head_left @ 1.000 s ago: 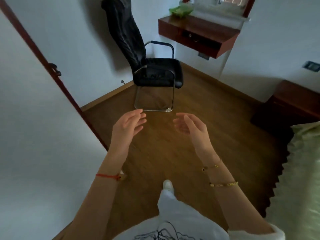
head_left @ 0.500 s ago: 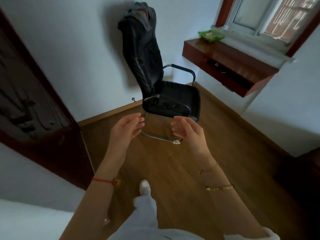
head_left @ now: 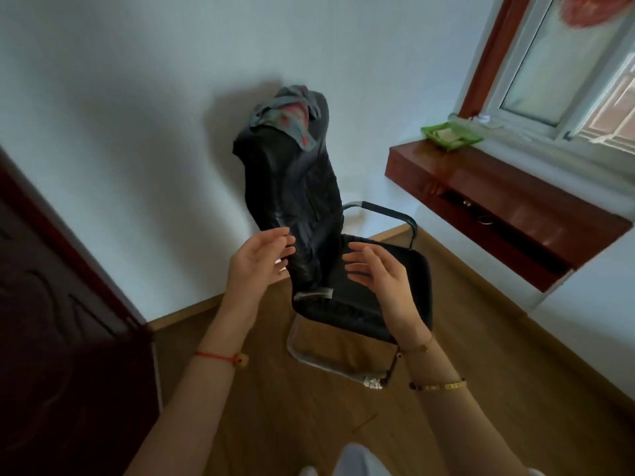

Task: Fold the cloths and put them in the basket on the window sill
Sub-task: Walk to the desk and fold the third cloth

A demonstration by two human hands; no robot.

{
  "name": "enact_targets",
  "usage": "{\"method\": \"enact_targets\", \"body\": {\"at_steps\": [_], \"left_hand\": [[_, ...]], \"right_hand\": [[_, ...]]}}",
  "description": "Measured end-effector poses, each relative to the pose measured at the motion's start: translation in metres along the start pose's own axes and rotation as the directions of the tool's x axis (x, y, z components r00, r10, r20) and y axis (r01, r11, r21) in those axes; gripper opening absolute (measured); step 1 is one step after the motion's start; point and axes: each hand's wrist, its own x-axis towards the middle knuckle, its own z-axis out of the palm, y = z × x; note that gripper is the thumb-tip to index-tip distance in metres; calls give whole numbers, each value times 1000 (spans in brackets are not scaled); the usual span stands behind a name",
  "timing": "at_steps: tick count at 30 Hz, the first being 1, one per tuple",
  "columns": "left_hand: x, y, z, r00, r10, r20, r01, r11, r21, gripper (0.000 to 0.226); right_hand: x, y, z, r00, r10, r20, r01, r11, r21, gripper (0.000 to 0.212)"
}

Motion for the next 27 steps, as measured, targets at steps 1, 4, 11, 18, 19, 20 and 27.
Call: {"method": "enact_targets", "body": {"at_steps": [1,4,11,18,19,20,27], "left_hand": [[20,2,4,1000,14,3,-14,1000,-1,24],[78,5,14,999,41,-14,-41,999,-21,22],[197,20,44,981,122,-149,-124,992,-4,21],[287,30,51,923,276,-267,-221,951,217,21],[299,31,48,912,301,-278,-227,936,267,21],[311,32,45,902,325,-285,-231,919,318,21],[392,45,22,888,437,-141,-216,668,712,29]], "right_hand": [[22,0,1,1000,3,5,-3,1000,10,29],[86,0,3,1000,13,23,-14,999,49,28],[233,-7,14,987,-63,150,52,996,78,27],[353,-11,27,966,-90,244,82,996,41,26],[367,-10,31,964,-97,247,93,995,30,25],[380,-7,34,962,-107,250,106,994,15,24],[449,11,59,970,-114,215,149,977,-152,17]]}}
